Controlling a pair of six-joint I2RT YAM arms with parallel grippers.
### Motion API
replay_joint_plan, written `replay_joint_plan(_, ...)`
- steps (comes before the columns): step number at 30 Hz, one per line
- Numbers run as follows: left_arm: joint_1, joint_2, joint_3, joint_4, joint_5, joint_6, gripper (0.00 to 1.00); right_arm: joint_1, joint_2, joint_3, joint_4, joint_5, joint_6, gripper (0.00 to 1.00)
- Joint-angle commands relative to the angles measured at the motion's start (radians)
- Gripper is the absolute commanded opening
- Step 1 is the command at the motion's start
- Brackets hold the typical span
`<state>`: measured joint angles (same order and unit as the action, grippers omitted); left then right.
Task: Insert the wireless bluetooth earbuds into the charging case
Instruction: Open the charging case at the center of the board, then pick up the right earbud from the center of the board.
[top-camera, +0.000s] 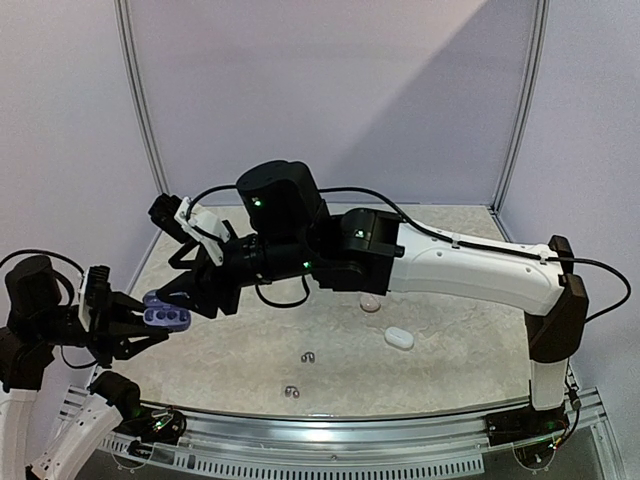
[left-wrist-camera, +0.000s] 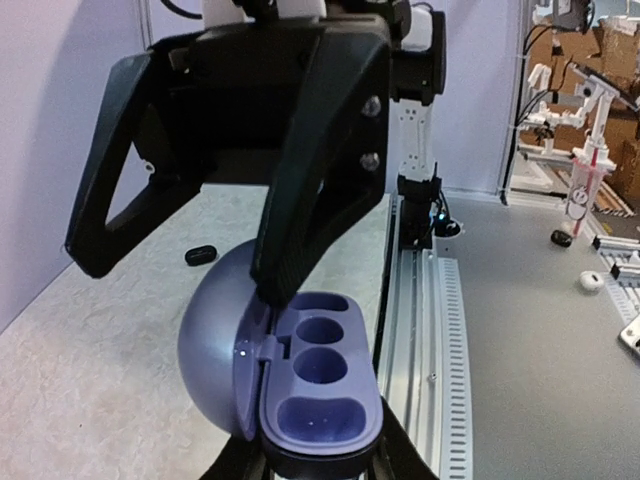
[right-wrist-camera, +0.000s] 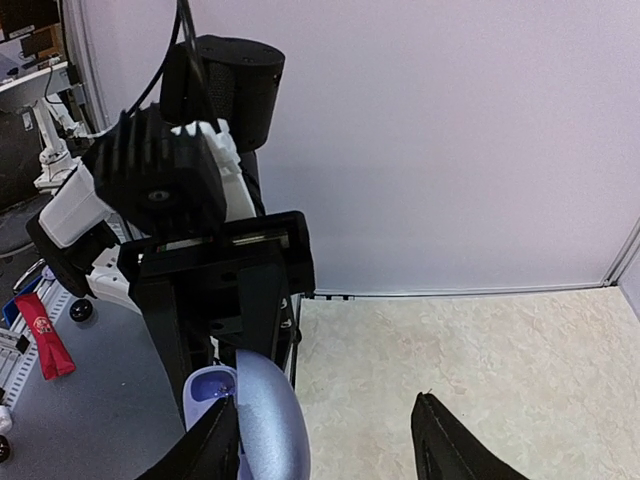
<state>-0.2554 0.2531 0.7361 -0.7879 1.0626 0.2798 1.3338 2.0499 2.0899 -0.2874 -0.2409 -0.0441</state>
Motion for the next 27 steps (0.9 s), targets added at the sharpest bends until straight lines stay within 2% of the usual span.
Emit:
replay_joint_plan(1, -0.011, 0.055, -0.016, 0.249, 0.099, -0.263, 0.0, -0.035, 0.013, 0.031, -0.042, -0.002, 0.03, 0.6)
replay_joint_plan(6, -0.011, 0.079, -0.072, 0.408, 0.108, -0.405, 0.0, -0.061, 0.002, 0.052, -0.038, -0.067, 0.07, 0.67)
replay_joint_plan(12, -0.012, 0.11, -0.082, 0.427, 0.103, -0.428, 0.0, -0.107, -0.054, 0.052, 0.048, -0.165, 0.156, 0.72)
replay_joint_plan(16, -0.01, 0.119, -0.092, 0.439, 0.08, -0.446, 0.0, -0.13, -0.102, 0.035, 0.057, -0.156, 0.202, 0.75)
replay_joint_plan(20, -0.01, 0.123, -0.11, 0.47, 0.06, -0.479, 0.0, -0.168, -0.191, -0.096, 0.006, 0.027, 0.242, 0.69)
replay_joint_plan(23, -0.01, 0.118, -0.12, 0.475, 0.052, -0.482, 0.0, -0.239, -0.27, -0.26, -0.028, 0.095, 0.331, 0.52)
replay_joint_plan(25, -0.01, 0.111, -0.126, 0.471, 0.047, -0.48, 0.0, -0.309, -0.301, -0.381, -0.041, 0.073, 0.39, 0.46)
replay_joint_plan(27, -0.007, 0.105, -0.125, 0.455, 0.049, -0.463, 0.0, -0.342, -0.296, -0.414, -0.116, 0.1, 0.42, 0.4)
